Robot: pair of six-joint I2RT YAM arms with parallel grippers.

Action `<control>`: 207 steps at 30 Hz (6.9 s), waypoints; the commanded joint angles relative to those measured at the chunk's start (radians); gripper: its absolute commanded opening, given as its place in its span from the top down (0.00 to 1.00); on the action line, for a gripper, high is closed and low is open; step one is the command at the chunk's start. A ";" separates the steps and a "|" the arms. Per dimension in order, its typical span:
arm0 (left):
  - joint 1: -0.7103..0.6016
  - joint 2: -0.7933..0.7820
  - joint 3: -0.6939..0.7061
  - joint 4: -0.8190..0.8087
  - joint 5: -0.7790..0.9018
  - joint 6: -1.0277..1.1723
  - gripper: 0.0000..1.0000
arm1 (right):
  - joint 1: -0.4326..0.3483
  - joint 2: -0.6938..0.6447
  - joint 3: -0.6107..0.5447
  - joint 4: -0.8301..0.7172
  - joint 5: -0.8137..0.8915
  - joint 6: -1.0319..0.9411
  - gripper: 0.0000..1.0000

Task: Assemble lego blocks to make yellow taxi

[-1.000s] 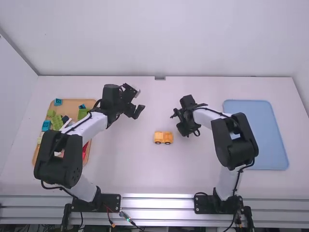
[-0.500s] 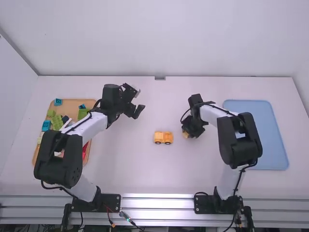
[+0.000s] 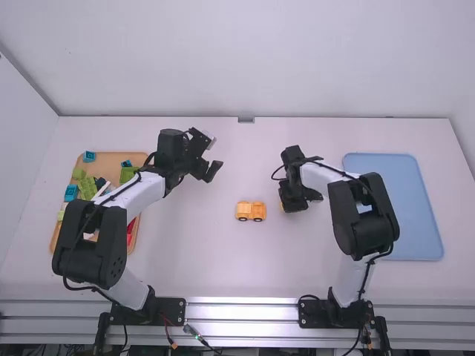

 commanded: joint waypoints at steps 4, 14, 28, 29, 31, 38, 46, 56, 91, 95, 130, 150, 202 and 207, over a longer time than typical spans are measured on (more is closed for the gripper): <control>0.005 -0.017 -0.005 0.001 -0.004 0.001 0.01 | -0.003 0.011 0.002 -0.009 0.064 0.112 1.00; 0.005 -0.017 -0.005 0.000 -0.004 0.000 0.01 | -0.003 0.011 0.002 -0.006 0.060 0.093 0.19; 0.004 -0.017 -0.005 0.000 -0.004 0.000 0.01 | -0.040 0.011 0.045 -0.022 -0.045 -0.026 0.00; 0.001 -0.017 -0.005 0.000 -0.004 0.001 0.01 | -0.049 0.011 0.059 -0.038 -0.068 -0.037 0.01; -0.001 -0.017 -0.005 0.000 -0.004 0.000 0.01 | -0.065 0.011 0.094 -0.079 -0.087 -0.068 0.01; -0.001 -0.017 -0.005 0.000 -0.004 0.001 0.01 | -0.112 0.011 0.266 -0.271 -0.193 -0.369 0.01; 0.005 -0.017 -0.005 0.000 -0.004 0.001 0.01 | -0.167 0.011 0.485 -0.462 -0.396 -1.039 0.01; 0.005 -0.017 -0.005 -0.004 -0.004 0.041 0.01 | -0.176 0.011 0.610 -0.615 -0.557 -2.116 0.00; -0.006 -0.017 -0.005 0.001 0.194 0.105 0.01 | -0.087 0.011 0.610 -0.132 -0.333 -2.513 0.01; -0.006 -0.017 -0.005 -0.035 0.353 0.264 0.01 | -0.117 0.011 0.610 -0.360 -0.549 -2.879 0.01; -0.169 0.248 -0.005 -0.087 0.730 0.743 0.01 | -0.340 0.011 -0.094 -0.018 -0.829 -3.441 0.07; -0.171 0.248 -0.005 -0.087 0.730 0.734 0.01 | -0.380 0.093 -0.180 0.266 -0.821 -3.236 0.08; -0.170 0.248 -0.010 -0.152 0.654 0.709 0.01 | -0.375 0.105 -0.058 0.006 -0.875 -3.218 0.88; -0.165 0.262 -0.069 -0.032 0.652 0.707 0.01 | -0.330 0.011 -0.070 -0.002 -0.870 -3.166 0.88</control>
